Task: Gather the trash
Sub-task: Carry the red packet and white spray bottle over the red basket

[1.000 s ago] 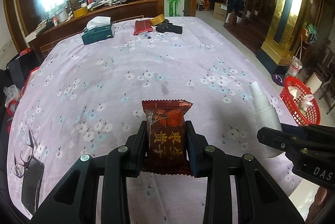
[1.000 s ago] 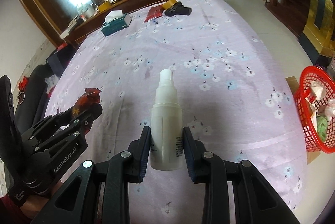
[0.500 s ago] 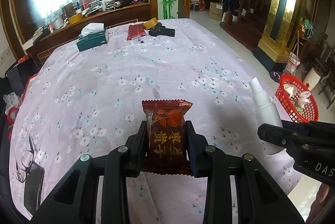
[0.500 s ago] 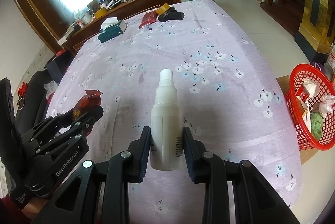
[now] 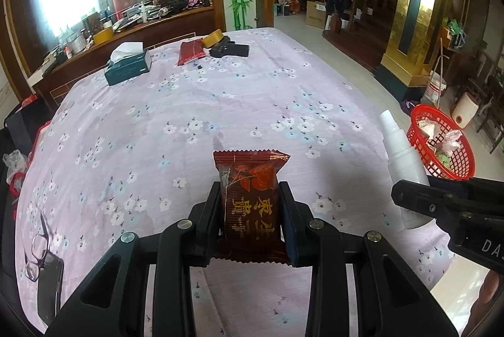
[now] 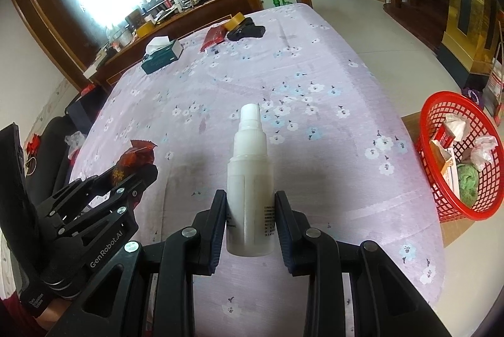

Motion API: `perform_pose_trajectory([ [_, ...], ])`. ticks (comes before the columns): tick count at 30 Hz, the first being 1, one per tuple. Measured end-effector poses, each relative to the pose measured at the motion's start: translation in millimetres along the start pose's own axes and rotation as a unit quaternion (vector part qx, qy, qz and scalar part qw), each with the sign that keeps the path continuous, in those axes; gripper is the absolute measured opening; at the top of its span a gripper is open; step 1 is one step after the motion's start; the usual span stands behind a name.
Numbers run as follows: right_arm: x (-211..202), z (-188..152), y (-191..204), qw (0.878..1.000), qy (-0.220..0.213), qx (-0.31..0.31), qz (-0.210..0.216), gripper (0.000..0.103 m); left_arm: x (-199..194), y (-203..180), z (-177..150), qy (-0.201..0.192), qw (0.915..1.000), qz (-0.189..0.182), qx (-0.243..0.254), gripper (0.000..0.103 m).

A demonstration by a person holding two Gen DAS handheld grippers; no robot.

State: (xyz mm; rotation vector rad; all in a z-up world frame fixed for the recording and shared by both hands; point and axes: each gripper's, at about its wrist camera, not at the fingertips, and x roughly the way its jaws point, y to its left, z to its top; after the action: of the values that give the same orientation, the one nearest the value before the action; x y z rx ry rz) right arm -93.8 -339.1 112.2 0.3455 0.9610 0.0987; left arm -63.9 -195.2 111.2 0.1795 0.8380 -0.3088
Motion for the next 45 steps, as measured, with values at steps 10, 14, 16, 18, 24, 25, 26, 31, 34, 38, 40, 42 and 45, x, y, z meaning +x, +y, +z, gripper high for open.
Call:
perform_pose_trajectory([
  [10,-17.7,-4.1,-28.1,0.999,-0.019,0.033,-0.013,0.033,5.5,-32.0,8.1,-0.002,0.9992,-0.021,0.034,0.032],
  [14,-27.4,-7.0,-43.5,0.998,-0.029,0.051,-0.022,0.033,7.8,-47.7,11.6,-0.002,0.9983,-0.033,0.049,0.032],
  [16,-32.3,-8.3,-50.8,0.997,-0.033,0.060,-0.027,0.033,9.4,-56.8,13.0,-0.002,0.9975,-0.040,0.057,0.032],
  [18,-37.8,-10.6,-60.3,0.996,-0.037,0.071,-0.033,0.033,10.8,-65.6,14.1,-0.002,0.9967,-0.048,0.065,0.032],
  [24,-51.4,-16.4,-84.5,0.993,-0.046,0.099,-0.047,0.033,16.0,-91.1,17.4,0.002,0.9940,-0.066,0.087,0.032],
  [25,-53.6,-17.0,-88.3,0.992,-0.048,0.102,-0.049,0.033,16.6,-93.9,17.9,0.002,0.9937,-0.068,0.089,0.032],
  [26,-55.8,-17.7,-92.6,0.992,-0.049,0.106,-0.051,0.033,17.6,-98.2,18.6,0.002,0.9932,-0.071,0.093,0.032],
  [31,-64.7,-21.5,-109.5,0.989,-0.055,0.124,-0.061,0.033,20.4,-111.8,21.9,0.001,0.9914,-0.079,0.104,0.032],
  [34,-67.6,-21.2,-116.1,0.988,-0.057,0.130,-0.065,0.033,21.7,-119.9,25.0,-0.001,0.9908,-0.081,0.109,0.032],
  [38,-71.4,-20.7,-123.1,0.987,-0.059,0.134,-0.069,0.033,25.0,-126.1,27.7,-0.001,0.9901,-0.082,0.114,0.032],
  [40,-72.3,-20.5,-125.9,0.986,-0.060,0.135,-0.071,0.033,26.7,-129.2,28.8,0.000,0.9898,-0.083,0.116,0.032],
  [42,-73.0,-20.6,-129.5,0.986,-0.060,0.137,-0.072,0.033,29.4,-131.7,30.1,0.001,0.9896,-0.084,0.117,0.032],
  [45,-72.7,-18.6,-132.6,0.986,-0.060,0.139,-0.075,0.033,32.3,-136.8,31.9,0.003,0.9892,-0.086,0.119,0.032],
])
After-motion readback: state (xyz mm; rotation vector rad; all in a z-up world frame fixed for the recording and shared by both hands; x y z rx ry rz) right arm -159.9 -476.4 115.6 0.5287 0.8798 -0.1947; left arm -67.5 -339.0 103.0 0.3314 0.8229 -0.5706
